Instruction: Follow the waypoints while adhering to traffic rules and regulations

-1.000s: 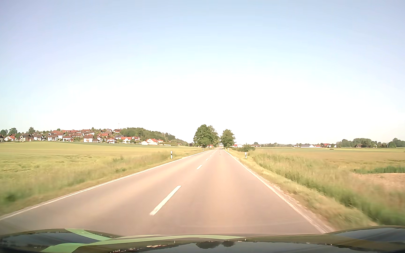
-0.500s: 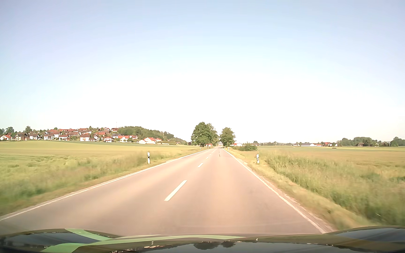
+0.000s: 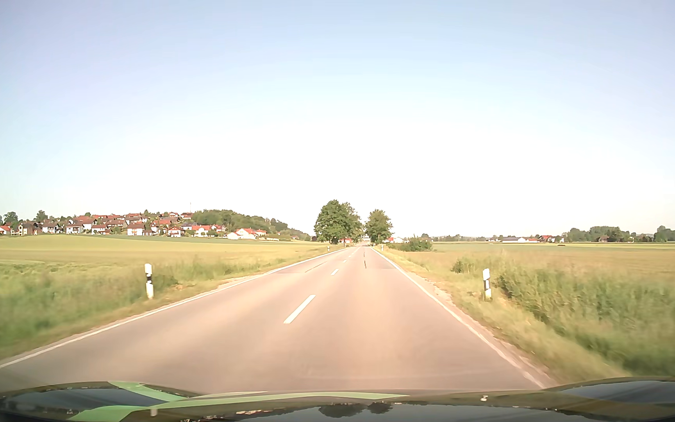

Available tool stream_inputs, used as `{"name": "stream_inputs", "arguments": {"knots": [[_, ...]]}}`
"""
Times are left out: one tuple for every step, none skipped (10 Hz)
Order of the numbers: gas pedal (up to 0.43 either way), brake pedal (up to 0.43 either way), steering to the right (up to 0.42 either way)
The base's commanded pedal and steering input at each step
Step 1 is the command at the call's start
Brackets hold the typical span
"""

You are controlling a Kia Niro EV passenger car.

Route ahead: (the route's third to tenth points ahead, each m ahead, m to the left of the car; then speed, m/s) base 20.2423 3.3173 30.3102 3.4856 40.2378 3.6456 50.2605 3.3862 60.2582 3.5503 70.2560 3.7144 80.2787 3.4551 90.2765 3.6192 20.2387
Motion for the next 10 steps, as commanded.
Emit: {"name": "stream_inputs", "arguments": {"knots": [[0.26,0.0,-0.001],[0.26,0.0,-0.001],[0.26,0.0,-0.002],[0.197,0.0,-0.004],[0.138,0.0,-0.004],[0.138,0.0,-0.004],[0.15,0.0,-0.004],[0.169,0.0,-0.004],[0.189,0.0,-0.004],[0.22,0.0,-0.004]]}}
